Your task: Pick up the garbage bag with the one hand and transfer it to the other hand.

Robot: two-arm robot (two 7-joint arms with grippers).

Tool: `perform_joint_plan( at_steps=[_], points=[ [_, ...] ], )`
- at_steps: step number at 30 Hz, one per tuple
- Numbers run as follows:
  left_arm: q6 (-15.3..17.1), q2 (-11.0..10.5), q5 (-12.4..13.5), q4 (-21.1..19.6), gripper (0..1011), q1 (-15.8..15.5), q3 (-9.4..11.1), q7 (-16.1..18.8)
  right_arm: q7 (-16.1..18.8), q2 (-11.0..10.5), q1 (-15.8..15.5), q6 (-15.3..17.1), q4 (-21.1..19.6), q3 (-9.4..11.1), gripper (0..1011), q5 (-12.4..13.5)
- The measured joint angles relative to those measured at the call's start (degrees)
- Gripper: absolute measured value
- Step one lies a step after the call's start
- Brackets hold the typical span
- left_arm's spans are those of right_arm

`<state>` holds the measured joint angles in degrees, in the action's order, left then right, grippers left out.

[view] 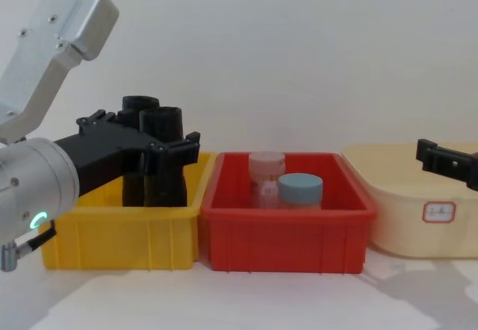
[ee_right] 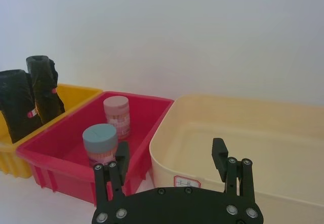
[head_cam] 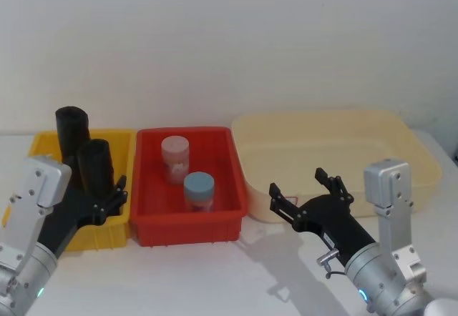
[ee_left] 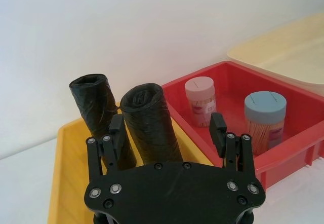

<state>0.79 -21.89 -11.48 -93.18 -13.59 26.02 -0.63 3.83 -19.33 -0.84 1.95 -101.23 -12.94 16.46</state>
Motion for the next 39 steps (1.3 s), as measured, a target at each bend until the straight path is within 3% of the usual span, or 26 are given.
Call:
perform_joint_plan(
  at_steps=[25, 39],
  points=[
    [-0.1, 0.1, 0.0, 0.0, 1001, 0.1, -0.1, 0.0, 0.0, 0.0, 0.0, 0.0, 0.0, 0.0, 1000, 0.0],
    [-4.1, 2.0, -1.9, 0.0, 1001, 1.6, -1.8, 0.4, 0.0, 0.0, 0.0, 0.0, 0.0, 0.0, 1000, 0.0]
  ],
)
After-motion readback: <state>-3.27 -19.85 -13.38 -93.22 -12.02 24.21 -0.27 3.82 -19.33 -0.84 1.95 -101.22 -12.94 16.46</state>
